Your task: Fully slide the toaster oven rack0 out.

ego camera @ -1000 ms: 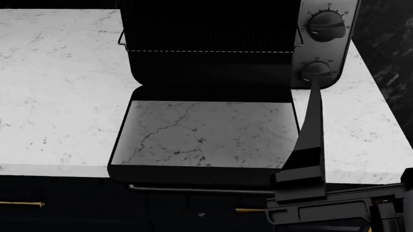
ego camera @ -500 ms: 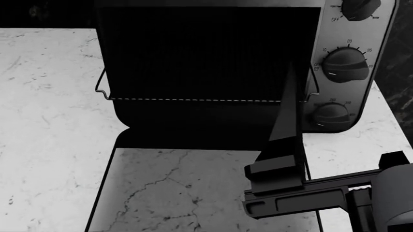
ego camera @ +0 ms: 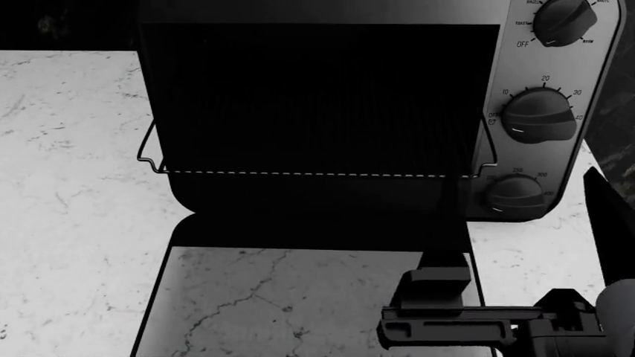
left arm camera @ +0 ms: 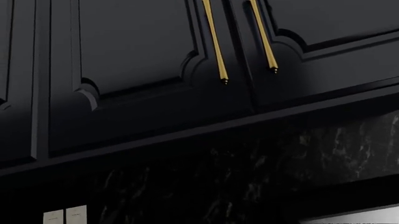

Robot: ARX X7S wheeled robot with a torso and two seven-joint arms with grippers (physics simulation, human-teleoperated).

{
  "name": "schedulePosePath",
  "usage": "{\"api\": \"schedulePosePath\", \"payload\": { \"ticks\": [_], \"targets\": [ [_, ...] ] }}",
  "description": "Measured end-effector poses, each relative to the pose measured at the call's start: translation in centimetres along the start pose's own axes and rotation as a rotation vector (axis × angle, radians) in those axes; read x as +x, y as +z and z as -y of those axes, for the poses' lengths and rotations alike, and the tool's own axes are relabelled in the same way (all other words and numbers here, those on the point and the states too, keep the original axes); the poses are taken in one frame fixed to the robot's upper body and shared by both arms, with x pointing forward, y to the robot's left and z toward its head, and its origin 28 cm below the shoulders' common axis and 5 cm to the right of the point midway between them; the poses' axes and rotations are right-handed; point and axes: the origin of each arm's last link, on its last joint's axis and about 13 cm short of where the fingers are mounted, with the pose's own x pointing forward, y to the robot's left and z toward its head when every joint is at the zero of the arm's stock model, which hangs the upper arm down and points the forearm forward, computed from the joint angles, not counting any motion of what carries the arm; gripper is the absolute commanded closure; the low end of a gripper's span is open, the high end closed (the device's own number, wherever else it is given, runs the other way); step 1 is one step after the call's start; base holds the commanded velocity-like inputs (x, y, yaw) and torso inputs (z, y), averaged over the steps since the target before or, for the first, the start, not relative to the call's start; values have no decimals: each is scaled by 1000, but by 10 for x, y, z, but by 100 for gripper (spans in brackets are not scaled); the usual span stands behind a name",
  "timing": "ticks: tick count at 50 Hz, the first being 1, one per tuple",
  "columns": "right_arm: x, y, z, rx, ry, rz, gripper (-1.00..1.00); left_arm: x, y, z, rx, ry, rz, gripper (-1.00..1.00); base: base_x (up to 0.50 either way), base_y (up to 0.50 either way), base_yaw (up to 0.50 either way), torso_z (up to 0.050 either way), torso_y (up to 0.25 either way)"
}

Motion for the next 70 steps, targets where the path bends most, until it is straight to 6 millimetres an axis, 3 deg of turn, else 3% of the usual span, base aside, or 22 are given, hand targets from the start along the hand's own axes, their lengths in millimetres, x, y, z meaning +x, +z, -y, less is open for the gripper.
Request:
{"api": "schedulePosePath", "payload": {
  "ticks": [17, 34, 70],
  "targets": [
    [-2, -35, -11, 343, 61, -123, -100, -3, -9, -1, -4, -2, -19, -100, 0, 0, 0, 0, 0],
    [12, -60, -19, 702, 127, -252, -100, -7, -15, 0, 3, -8, -33, -100, 0, 0, 0, 0, 0],
    [50, -47, -23, 1041, 259, -209, -100, -10, -15, 4, 40, -28, -30, -100, 0, 0, 0, 0, 0]
  ]
}}
